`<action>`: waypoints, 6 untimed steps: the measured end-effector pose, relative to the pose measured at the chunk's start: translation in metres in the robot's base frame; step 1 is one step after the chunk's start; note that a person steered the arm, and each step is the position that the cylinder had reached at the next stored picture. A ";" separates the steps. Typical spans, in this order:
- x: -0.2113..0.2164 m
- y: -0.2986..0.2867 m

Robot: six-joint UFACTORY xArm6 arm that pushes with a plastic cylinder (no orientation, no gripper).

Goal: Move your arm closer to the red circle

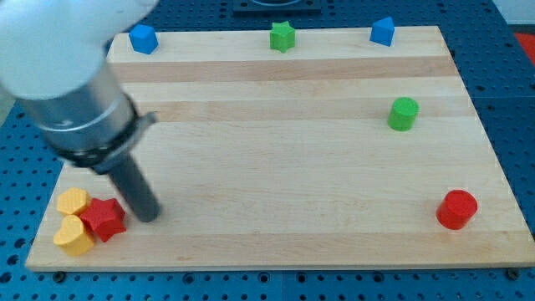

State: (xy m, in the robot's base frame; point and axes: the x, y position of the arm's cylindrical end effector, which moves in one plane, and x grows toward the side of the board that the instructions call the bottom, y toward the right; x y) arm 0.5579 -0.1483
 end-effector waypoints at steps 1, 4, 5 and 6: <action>-0.022 0.083; -0.066 0.388; -0.044 0.478; -0.026 0.493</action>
